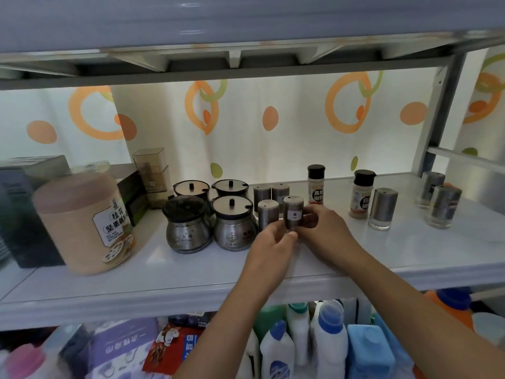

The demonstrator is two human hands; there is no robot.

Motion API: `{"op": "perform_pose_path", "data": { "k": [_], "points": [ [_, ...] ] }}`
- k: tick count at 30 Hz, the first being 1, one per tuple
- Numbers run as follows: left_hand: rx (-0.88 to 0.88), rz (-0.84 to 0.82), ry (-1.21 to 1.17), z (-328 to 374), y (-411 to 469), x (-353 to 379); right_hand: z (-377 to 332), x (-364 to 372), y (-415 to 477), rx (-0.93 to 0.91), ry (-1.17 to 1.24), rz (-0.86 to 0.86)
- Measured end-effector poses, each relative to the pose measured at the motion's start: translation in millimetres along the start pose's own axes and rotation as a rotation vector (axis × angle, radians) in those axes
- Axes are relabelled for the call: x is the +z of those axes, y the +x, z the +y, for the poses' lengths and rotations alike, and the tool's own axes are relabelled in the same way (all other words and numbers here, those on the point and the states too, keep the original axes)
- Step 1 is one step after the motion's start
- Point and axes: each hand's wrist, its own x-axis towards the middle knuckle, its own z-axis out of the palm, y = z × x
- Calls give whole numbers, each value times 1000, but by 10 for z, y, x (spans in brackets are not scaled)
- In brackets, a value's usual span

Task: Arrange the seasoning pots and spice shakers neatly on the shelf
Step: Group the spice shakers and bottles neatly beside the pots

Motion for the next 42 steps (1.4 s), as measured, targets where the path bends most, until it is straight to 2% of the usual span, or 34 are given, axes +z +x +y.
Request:
{"op": "perform_pose_path", "data": {
  "k": [6, 15, 25, 29, 32, 35, 39, 42],
  "points": [
    [-46, 87, -40, -75, -5, -70, 59, 32, 10, 17, 64, -5],
    [-72, 93, -103, -79, 28, -68, 86, 49, 16, 1, 82, -30],
    [26, 79, -60, 29, -35, 47, 98, -110, -68, 18, 124, -33],
    [97, 6, -82, 248, -39, 356, 136, -649, -178, 7, 17, 74],
    [62, -84, -97, 374, 12, 642, 164, -1215, -89, 40, -115, 234],
    [-4, -163, -52, 451, 73, 899, 220, -1652, 113, 101, -294, 298],
    [-40, -196, -30, 533, 159, 1130, 296, -1733, 311, 199, -537, 146],
    [-44, -213, -21, 560, 208, 1212, 240, -1649, 330, 219, -612, 30]
  ]
}}
